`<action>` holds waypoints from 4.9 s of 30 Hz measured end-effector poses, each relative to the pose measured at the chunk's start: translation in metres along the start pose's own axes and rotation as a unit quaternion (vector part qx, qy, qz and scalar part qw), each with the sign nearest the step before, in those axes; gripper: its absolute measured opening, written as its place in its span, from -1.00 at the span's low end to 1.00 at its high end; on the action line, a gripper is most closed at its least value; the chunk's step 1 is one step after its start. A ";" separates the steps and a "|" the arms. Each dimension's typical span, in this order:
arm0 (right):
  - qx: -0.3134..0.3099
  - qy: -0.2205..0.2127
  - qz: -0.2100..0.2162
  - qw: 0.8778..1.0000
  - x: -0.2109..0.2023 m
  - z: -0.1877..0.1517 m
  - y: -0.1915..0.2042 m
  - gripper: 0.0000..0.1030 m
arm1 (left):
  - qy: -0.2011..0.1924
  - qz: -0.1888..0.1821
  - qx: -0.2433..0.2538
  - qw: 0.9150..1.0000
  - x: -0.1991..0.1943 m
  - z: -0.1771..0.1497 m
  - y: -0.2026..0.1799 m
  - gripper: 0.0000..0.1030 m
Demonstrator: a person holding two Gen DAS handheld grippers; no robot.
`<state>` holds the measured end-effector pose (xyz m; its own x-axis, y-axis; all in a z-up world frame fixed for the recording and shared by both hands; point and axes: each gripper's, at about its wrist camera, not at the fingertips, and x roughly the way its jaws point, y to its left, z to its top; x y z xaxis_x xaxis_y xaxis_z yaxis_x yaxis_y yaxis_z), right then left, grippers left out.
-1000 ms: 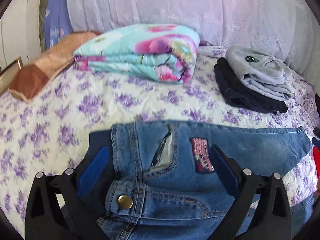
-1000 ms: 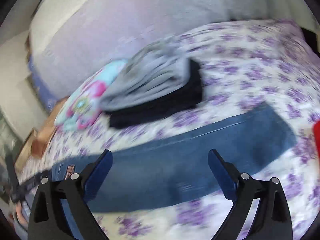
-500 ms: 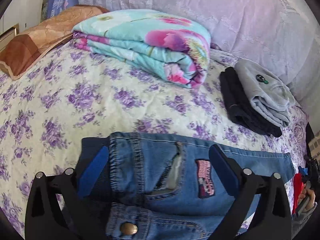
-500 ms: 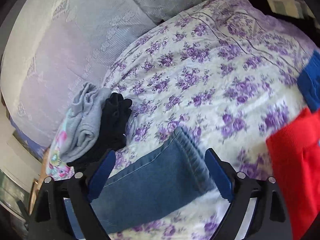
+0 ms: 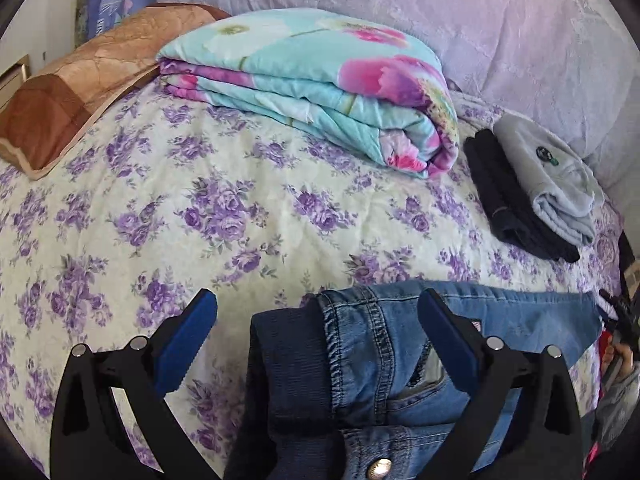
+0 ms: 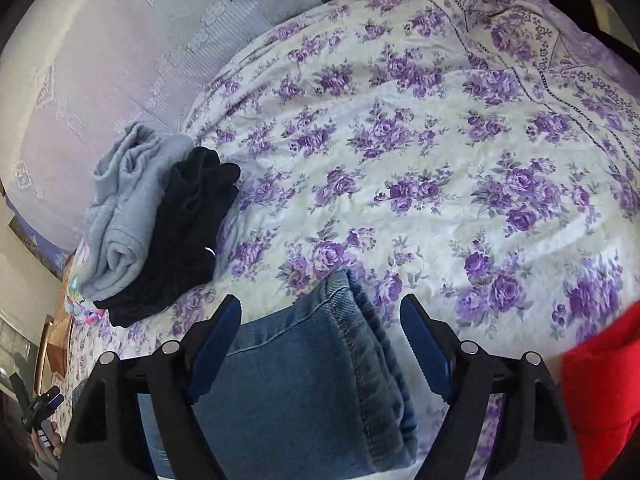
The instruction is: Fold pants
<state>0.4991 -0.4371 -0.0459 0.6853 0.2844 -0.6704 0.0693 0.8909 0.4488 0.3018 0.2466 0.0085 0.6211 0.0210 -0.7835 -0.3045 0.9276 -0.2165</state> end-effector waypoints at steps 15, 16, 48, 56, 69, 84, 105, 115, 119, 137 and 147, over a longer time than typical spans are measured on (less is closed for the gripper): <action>0.007 0.033 0.027 0.999 0.016 -0.002 -0.013 0.00 | 0.076 -0.079 0.018 0.994 0.028 -0.029 0.027 0.90; 0.004 0.034 0.025 0.999 0.016 -0.002 -0.013 -0.05 | 0.074 -0.084 0.017 0.994 0.028 -0.028 0.027 0.90; 0.014 0.046 0.053 0.997 0.020 0.002 -0.021 -0.57 | 0.080 -0.086 -0.038 0.992 0.037 -0.013 0.038 -0.32; 0.003 0.014 0.054 0.998 -0.002 0.002 -0.013 -0.60 | 0.047 -0.097 -0.041 0.993 0.014 -0.009 0.039 -0.75; -0.005 -0.029 0.069 0.997 -0.076 -0.011 0.000 -0.62 | 0.005 -0.130 -0.031 0.991 -0.033 -0.011 0.031 -0.79; -0.013 -0.105 0.073 0.992 -0.208 -0.094 -0.010 -0.76 | -0.049 -0.160 0.001 0.986 -0.113 -0.054 0.029 -0.80; 0.110 -0.039 0.076 0.990 -0.164 -0.097 -0.053 0.24 | -0.016 -0.178 -0.019 0.984 -0.147 -0.151 0.050 -1.00; 0.101 0.012 0.046 0.994 -0.098 -0.072 -0.063 0.20 | 0.041 -0.184 -0.041 0.981 -0.135 -0.161 0.018 -0.10; 0.074 0.001 0.087 0.993 -0.103 -0.083 -0.052 -0.86 | 0.047 -0.195 -0.061 0.978 -0.133 -0.159 0.010 0.30; 0.021 -0.052 0.111 0.992 -0.192 -0.102 -0.015 -0.86 | 0.102 -0.161 -0.124 0.974 -0.076 -0.148 0.012 0.21; 0.038 -0.052 0.109 0.992 -0.190 -0.109 -0.020 -0.86 | 0.056 -0.178 -0.192 0.963 -0.063 -0.129 0.022 -0.11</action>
<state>0.2886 -0.4705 0.0081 0.7604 0.4257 -0.4906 -0.0361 0.7818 0.6225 0.1632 0.2174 -0.0219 0.6600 -0.3340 -0.6729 -0.3451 0.6608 -0.6665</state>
